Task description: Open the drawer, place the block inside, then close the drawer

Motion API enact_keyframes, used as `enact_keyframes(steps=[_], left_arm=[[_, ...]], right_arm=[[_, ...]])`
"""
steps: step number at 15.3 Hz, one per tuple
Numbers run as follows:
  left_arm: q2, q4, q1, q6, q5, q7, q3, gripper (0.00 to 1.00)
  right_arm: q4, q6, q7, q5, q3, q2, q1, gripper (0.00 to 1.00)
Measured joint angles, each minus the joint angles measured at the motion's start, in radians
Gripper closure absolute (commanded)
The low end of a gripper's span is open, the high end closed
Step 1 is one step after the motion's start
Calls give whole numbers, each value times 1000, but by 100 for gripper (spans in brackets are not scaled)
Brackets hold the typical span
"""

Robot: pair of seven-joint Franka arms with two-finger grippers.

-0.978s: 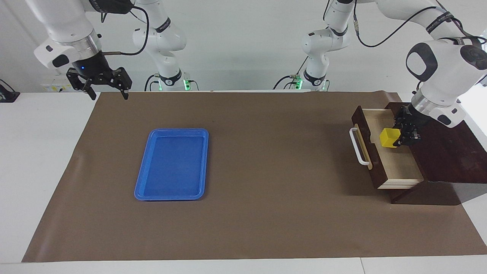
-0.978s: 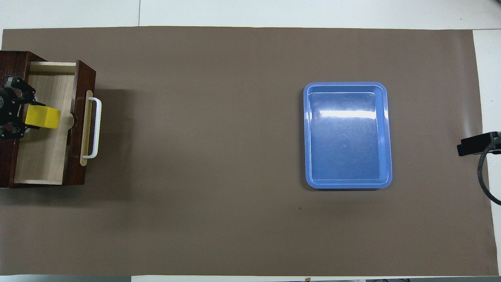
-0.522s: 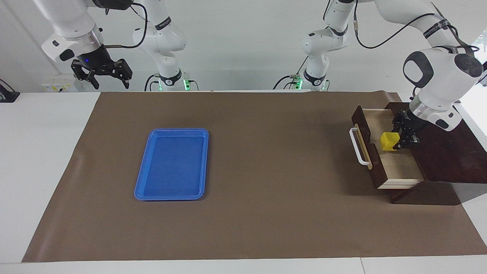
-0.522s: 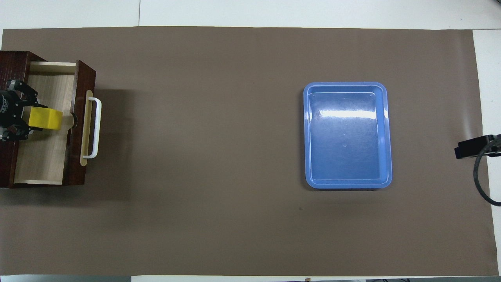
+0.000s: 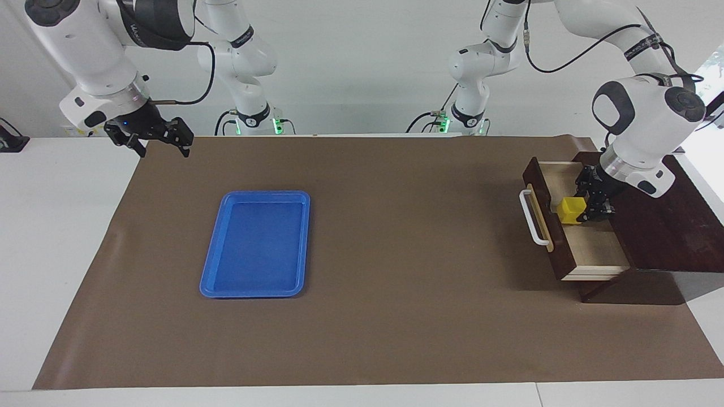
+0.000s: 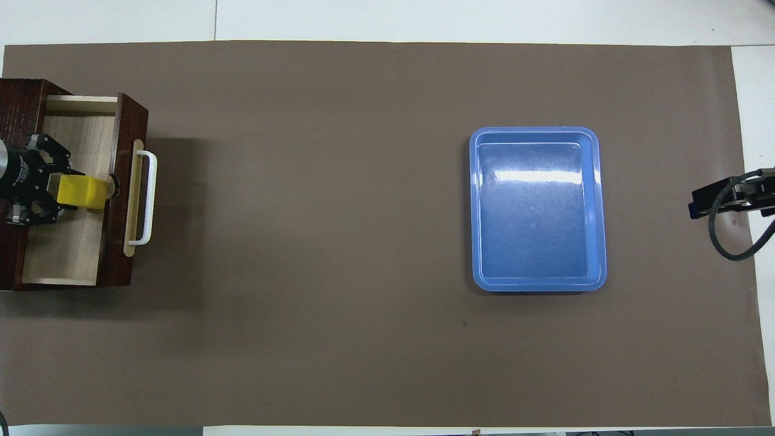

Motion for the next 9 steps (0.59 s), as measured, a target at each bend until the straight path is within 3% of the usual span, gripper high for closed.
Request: enact_keyframes(steps=[6,8,9], left_arm=[[-2,-30,0,15,0,6,-5,97],[-3,-33,0,23,0,6,-4,45],[-3,-33,0,26,0,6,-4,7]], right_arm=[[36,-35,0,0,0,1,-6,0],[36,-35,0,0,1,1,-9,0],[36,-35,0,0,1,1,-9,0]])
